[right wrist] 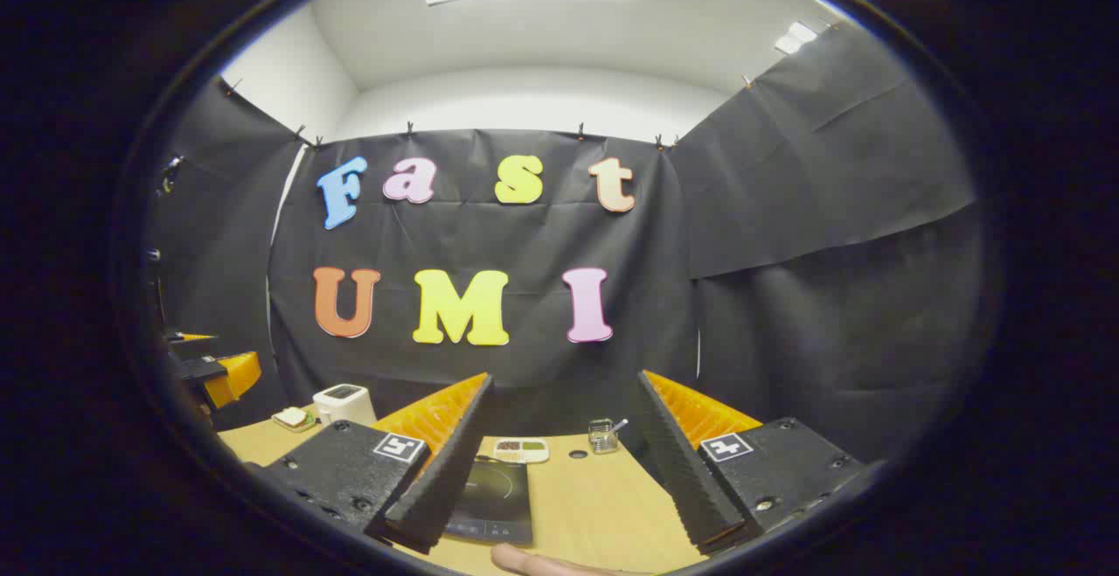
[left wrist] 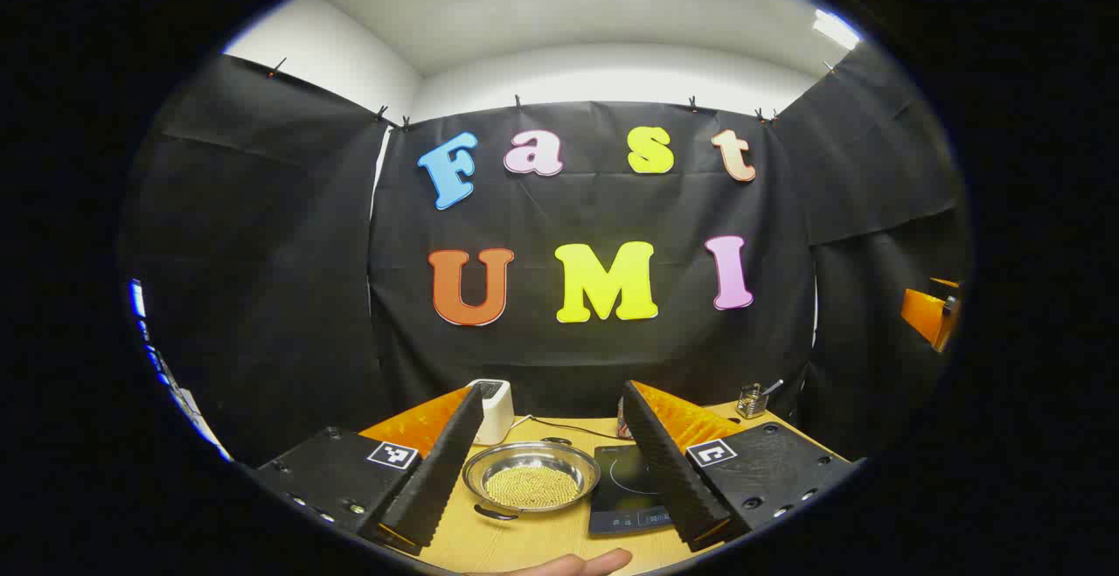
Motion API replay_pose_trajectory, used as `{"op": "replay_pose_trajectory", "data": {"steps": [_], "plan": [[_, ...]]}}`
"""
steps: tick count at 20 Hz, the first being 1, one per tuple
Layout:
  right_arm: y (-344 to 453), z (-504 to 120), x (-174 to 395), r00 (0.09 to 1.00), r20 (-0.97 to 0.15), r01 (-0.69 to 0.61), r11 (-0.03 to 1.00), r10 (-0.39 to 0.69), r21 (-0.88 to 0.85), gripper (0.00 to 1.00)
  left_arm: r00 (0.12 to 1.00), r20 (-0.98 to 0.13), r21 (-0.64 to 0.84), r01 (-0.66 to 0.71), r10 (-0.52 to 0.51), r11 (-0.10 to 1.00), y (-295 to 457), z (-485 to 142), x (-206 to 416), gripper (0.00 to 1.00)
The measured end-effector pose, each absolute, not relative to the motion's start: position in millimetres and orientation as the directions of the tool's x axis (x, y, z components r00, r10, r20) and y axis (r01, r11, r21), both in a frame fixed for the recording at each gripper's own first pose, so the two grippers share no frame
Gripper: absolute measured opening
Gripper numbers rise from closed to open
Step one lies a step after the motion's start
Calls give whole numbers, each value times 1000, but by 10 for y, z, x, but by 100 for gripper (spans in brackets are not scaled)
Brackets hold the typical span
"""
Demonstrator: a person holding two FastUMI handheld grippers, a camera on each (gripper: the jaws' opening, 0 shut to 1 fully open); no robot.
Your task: First push the handle of the pot to place it horizontally, then grasp the pot with both hands and set it on the induction cooktop.
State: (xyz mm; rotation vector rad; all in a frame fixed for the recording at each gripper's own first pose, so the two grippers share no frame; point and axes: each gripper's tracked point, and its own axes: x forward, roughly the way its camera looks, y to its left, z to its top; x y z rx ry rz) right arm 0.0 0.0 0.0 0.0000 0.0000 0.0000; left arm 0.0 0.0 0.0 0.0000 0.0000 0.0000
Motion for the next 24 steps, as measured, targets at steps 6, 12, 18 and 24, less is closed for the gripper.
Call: {"op": "replay_pose_trajectory", "data": {"steps": [6,12,18,24], "plan": [[59,52,-25,1000,5,-18,1000,18,-21,97,1000,0,2,0,0,1000,66,4,-47,96],[11,-5,-29,1000,-1,-17,1000,17,-11,97,1000,-6,-2,28,-28,1000,17,-63,-85,96],[42,-109,8,999,-22,-35,999,35,-4,97,999,-27,-3,36,-36,999,-14,-208,-45,96],[46,-209,54,999,-34,-32,999,32,-2,97,998,-1,-25,66,-66,998,-34,-286,142,67]]}}
